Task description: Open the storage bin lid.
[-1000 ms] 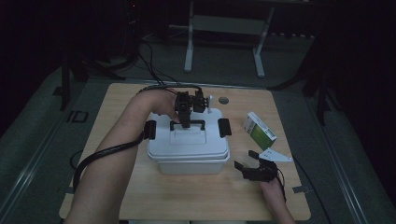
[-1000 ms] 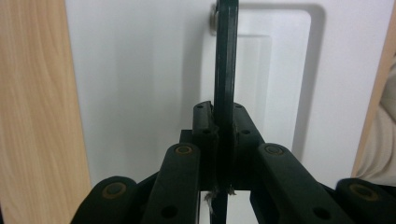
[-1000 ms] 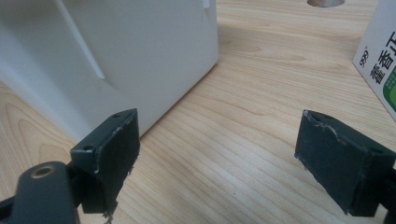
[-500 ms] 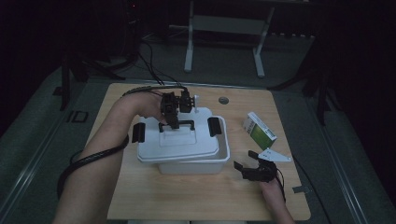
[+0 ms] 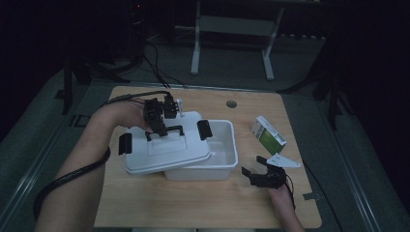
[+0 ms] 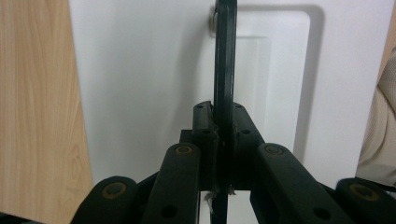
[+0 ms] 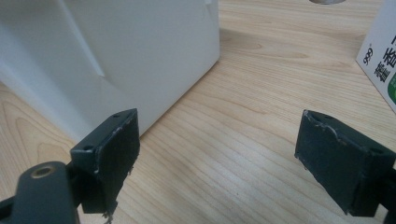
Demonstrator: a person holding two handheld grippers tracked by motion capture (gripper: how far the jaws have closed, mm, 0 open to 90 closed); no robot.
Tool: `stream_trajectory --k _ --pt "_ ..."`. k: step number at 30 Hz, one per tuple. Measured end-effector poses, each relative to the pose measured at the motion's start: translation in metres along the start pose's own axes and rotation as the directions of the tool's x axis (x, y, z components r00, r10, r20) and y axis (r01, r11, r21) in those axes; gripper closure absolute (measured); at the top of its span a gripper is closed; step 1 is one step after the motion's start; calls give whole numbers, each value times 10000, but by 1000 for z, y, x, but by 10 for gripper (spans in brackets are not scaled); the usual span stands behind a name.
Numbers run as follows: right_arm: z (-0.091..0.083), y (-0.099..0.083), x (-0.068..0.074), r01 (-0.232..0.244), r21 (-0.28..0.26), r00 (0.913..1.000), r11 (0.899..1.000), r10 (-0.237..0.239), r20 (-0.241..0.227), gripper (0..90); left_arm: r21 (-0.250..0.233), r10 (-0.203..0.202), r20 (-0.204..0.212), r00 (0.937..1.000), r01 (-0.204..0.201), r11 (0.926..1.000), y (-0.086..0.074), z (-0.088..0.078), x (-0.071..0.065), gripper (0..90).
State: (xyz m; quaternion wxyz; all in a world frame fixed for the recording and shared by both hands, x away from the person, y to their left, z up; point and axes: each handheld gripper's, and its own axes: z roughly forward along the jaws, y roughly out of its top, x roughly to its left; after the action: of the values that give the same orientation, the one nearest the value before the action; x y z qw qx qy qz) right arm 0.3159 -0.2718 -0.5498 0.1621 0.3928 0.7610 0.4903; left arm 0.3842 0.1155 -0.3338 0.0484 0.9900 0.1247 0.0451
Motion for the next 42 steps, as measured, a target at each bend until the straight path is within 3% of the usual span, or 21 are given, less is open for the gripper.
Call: stream_trajectory --k 10,18,23,34,42 --pt "0 0 0 -16 -7 10000 10000 16 8 135 -69 -802 -119 9967 801 9968 -45 -6 -3 838" --pt "-1 0 -1 -69 -51 10000 10000 69 -34 134 -183 -1482 -330 9884 1477 9889 -80 -16 -7 838" --pt "0 1 1 -23 -12 10000 10000 23 -9 134 -47 -1983 -465 9790 1983 9801 -108 -18 -11 838" --pt "0 1 0 -44 -24 10000 10000 44 11 134 -343 -2774 -366 9601 2762 9605 -153 -16 -15 838" --pt "0 2 0 -95 -34 10000 9999 95 -2 135 -422 -3104 -294 9502 3090 9501 -175 1 -17 838"
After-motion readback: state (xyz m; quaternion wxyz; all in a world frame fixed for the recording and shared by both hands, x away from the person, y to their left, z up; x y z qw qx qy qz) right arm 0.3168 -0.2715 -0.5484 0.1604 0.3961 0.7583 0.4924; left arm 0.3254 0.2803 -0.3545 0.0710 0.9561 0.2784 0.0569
